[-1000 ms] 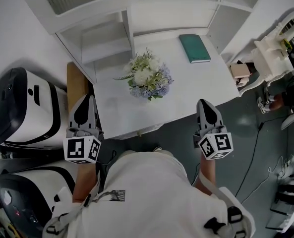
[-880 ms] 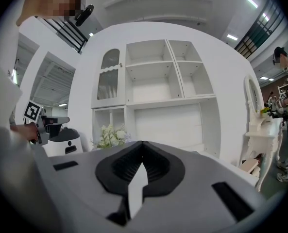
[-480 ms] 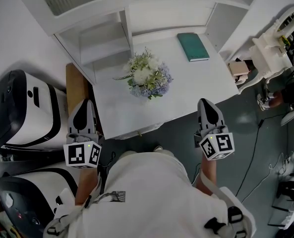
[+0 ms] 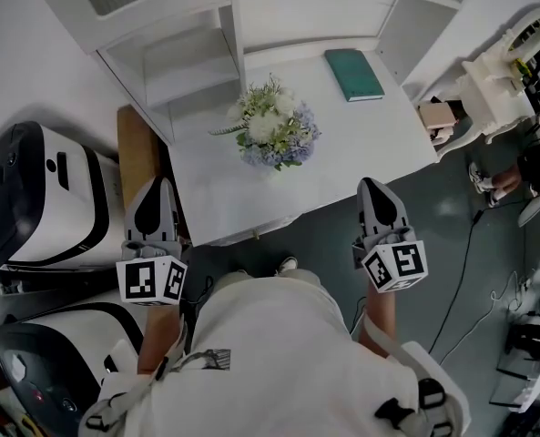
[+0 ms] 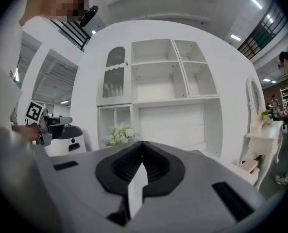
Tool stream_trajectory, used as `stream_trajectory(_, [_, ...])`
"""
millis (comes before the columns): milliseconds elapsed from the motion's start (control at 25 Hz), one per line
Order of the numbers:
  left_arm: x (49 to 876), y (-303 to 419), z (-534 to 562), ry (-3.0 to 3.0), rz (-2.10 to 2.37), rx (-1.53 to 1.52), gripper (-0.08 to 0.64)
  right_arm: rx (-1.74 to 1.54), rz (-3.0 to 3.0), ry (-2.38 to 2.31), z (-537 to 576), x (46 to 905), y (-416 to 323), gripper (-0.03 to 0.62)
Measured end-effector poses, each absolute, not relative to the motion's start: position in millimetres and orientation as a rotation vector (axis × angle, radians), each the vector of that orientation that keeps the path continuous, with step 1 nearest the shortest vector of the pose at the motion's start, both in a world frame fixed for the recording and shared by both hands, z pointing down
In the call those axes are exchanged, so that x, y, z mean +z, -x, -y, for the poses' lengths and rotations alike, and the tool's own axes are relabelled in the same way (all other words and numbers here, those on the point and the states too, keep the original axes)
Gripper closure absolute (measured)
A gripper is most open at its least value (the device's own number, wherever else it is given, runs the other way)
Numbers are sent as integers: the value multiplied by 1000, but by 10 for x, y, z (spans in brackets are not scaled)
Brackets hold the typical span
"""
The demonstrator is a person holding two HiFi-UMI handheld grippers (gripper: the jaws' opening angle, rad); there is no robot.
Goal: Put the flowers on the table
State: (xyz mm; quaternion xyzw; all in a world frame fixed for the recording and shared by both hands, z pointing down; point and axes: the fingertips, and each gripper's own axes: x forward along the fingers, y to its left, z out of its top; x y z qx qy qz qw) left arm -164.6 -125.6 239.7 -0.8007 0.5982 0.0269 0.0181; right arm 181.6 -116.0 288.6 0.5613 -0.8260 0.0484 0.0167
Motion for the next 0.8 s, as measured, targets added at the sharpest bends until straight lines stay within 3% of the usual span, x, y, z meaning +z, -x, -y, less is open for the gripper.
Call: stream_trajectory(800, [2503,1531,1153,2552,-1798,95,545,147,2537,-1747,876,2946,-1713,583])
